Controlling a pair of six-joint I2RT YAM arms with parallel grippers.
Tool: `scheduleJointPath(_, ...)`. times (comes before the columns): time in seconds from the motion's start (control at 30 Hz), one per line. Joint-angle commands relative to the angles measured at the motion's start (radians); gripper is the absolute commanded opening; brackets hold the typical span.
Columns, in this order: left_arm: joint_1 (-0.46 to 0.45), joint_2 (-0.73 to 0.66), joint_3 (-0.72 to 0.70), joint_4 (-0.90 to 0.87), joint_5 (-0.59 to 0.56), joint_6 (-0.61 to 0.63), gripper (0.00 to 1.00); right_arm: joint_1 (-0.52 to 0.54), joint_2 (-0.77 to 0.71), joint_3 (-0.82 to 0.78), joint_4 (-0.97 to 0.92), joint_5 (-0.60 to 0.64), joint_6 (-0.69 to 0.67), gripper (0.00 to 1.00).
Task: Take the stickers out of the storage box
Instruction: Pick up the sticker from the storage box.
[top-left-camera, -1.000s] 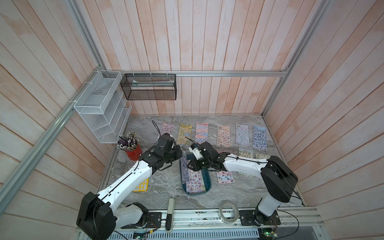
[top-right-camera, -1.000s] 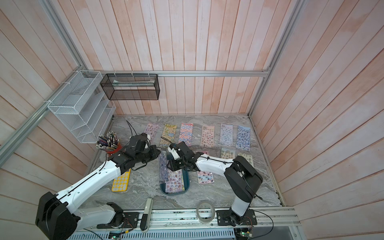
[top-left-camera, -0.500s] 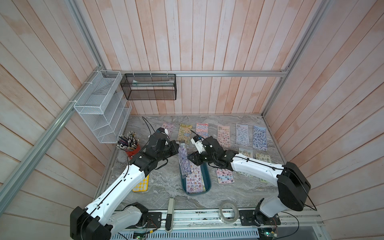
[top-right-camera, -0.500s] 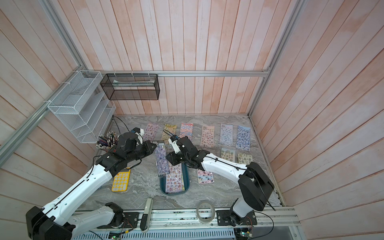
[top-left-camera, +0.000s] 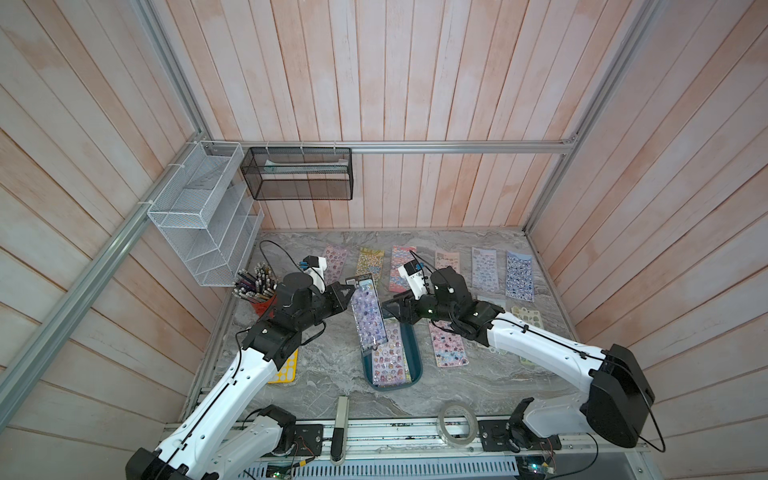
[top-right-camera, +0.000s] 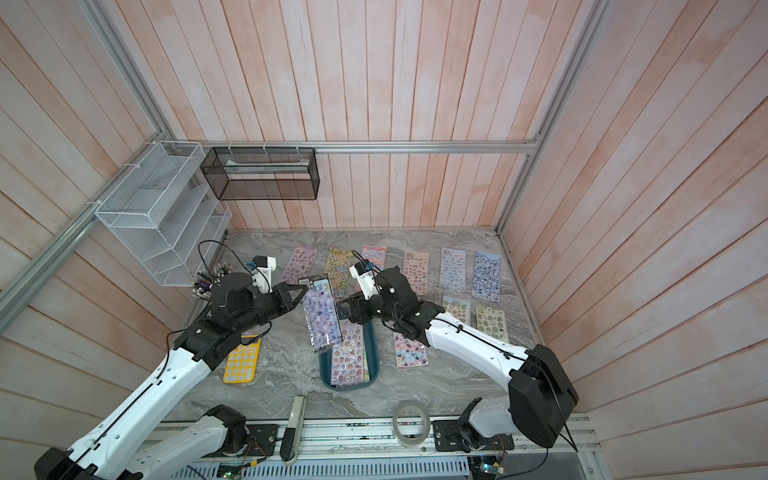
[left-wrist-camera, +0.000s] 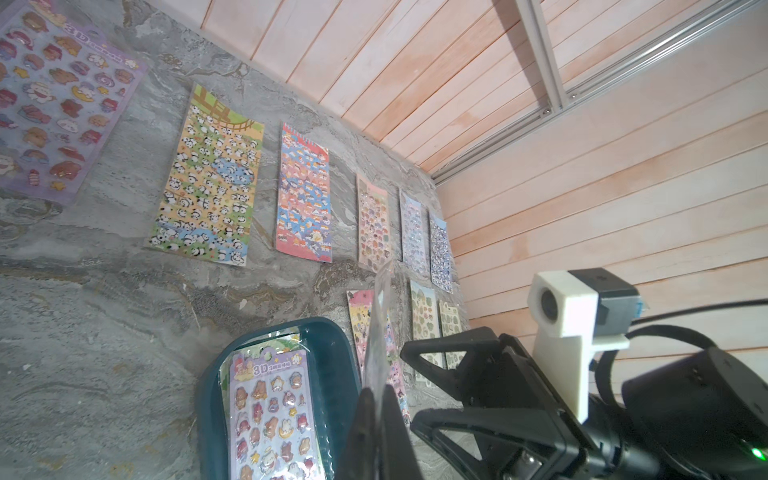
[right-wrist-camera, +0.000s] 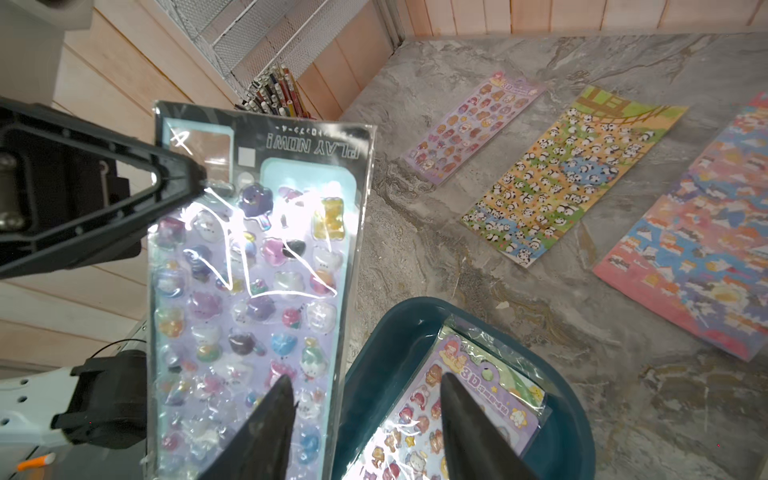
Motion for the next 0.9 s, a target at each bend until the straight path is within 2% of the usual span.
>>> scheduleJointPath(0.0, 0.009, -0.025, -0.035, 0.142, 0.097, -0.012, 0.0, -0.004, -0.006, -0.005, 0.083, -0.155, 0.018, 0.58)
scheduleJointPath(0.13, 0.01, -0.037, -0.058, 0.239, 0.151, -0.03, 0.0, -0.004, 0.037, 0.022, 0.121, -0.251, 0.062, 0.56)
scheduleJointPath(0.23, 0.009, -0.037, -0.054, 0.241, 0.151, -0.029, 0.0, -0.004, 0.061, 0.022, 0.188, -0.313, 0.114, 0.5)
scheduleJointPath(0.3, 0.013, -0.036, -0.052, 0.238, 0.15, -0.026, 0.0, -0.004, 0.07, 0.02, 0.22, -0.341, 0.139, 0.39)
scheduleJointPath(0.37, 0.016, -0.039, -0.053, 0.233, 0.15, -0.026, 0.0, -0.004, 0.076, 0.023, 0.235, -0.358, 0.151, 0.16)
scheduleJointPath(0.43, 0.022, -0.039, -0.054, 0.231, 0.151, -0.026, 0.0, -0.004, 0.08, 0.028, 0.227, -0.359, 0.151, 0.0)
scheduleJointPath(0.87, 0.038, -0.057, -0.05, 0.209, 0.12, -0.012, 0.0, -0.004, 0.101, 0.059, 0.169, -0.338, 0.133, 0.0)
